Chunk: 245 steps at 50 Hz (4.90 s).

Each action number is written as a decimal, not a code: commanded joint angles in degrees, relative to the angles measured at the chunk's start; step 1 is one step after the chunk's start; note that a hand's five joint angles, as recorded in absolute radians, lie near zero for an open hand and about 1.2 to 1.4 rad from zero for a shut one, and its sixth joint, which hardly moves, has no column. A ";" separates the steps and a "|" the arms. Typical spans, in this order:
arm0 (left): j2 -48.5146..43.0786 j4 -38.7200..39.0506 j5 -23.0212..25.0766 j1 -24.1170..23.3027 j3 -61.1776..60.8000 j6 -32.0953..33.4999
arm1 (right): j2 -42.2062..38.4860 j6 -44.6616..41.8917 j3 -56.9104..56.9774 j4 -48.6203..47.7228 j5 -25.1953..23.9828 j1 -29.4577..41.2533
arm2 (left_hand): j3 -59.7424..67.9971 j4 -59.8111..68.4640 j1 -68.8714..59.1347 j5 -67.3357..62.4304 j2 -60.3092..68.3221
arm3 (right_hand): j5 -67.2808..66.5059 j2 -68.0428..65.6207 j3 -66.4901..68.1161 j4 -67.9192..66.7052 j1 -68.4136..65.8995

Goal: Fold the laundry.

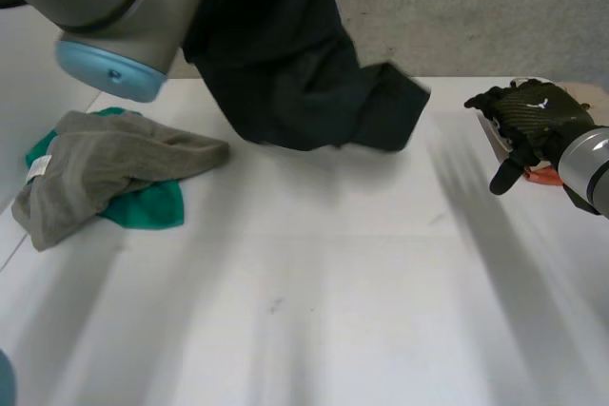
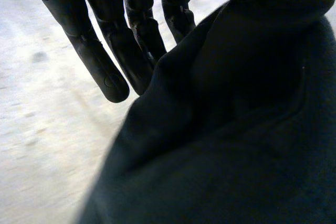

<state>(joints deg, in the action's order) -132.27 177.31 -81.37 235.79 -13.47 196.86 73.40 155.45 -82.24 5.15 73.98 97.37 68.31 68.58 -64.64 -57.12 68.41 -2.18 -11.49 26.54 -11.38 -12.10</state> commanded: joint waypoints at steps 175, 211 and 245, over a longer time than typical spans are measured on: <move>21.96 -3.45 -6.35 8.64 -77.15 1.60 | -2.75 6.73 16.15 1.35 7.59 23.84 | 11.69 11.42 -15.36 -12.88 11.59 | -67.82 -68.51 53.46 -68.62 -67.90; 10.59 -22.27 -0.98 14.97 -19.76 -4.47 | -7.82 10.93 30.47 7.24 5.12 10.91 | 11.69 11.42 -15.36 -12.88 11.59 | -67.82 -68.51 53.46 -68.62 -67.90; -18.48 -15.49 -9.06 14.09 9.71 -3.41 | -36.15 1.00 46.12 -8.60 11.11 10.39 | -58.31 -58.58 54.64 57.12 -58.41 | 2.18 1.49 -16.54 1.38 2.10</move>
<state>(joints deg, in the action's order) -159.95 164.58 -84.80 248.82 4.12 193.71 30.68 155.84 -35.30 -15.95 88.02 109.31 11.55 11.22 -10.73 -2.39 11.49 -2.18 -11.57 11.57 -11.20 -12.09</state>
